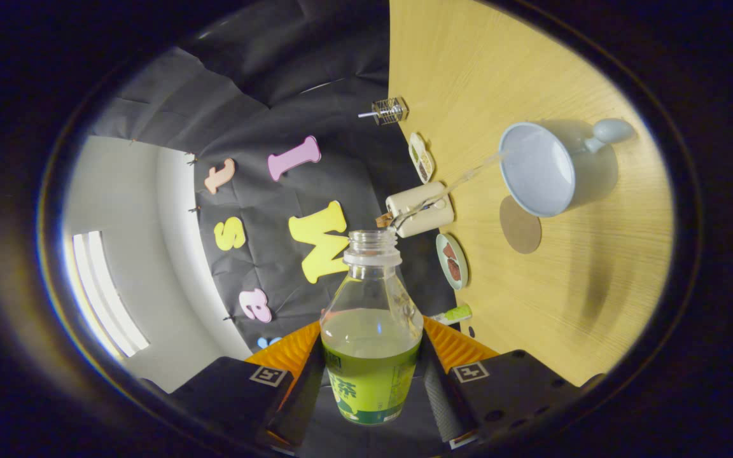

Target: Take the bottle from table, then pour the juice into the cup, finally place the bottle on the coaster

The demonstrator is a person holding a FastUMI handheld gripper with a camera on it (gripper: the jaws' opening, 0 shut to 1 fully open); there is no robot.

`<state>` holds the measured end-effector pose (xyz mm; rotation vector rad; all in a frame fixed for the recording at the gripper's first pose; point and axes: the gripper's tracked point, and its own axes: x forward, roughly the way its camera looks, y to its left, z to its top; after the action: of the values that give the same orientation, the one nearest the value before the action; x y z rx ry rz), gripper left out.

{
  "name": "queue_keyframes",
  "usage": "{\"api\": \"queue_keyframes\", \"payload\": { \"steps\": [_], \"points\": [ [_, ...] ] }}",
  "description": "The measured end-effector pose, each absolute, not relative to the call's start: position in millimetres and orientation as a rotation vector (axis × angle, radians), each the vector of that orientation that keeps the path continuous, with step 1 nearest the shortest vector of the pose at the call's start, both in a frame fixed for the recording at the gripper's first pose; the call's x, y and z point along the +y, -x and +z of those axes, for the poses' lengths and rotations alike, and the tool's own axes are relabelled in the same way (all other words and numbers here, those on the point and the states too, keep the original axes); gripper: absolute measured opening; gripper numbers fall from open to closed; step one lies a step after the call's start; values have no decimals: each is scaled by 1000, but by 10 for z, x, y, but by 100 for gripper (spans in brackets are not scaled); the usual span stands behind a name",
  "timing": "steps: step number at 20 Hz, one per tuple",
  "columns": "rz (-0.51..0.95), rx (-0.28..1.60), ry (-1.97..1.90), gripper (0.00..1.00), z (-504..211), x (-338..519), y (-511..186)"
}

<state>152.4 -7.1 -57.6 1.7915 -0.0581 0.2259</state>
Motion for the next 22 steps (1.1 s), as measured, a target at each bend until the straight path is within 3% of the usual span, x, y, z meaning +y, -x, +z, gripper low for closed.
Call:
{"api": "queue_keyframes", "payload": {
  "steps": [22],
  "points": [
    [350,-158,-2072,79,-307,-131,-1558]
  ]
}}
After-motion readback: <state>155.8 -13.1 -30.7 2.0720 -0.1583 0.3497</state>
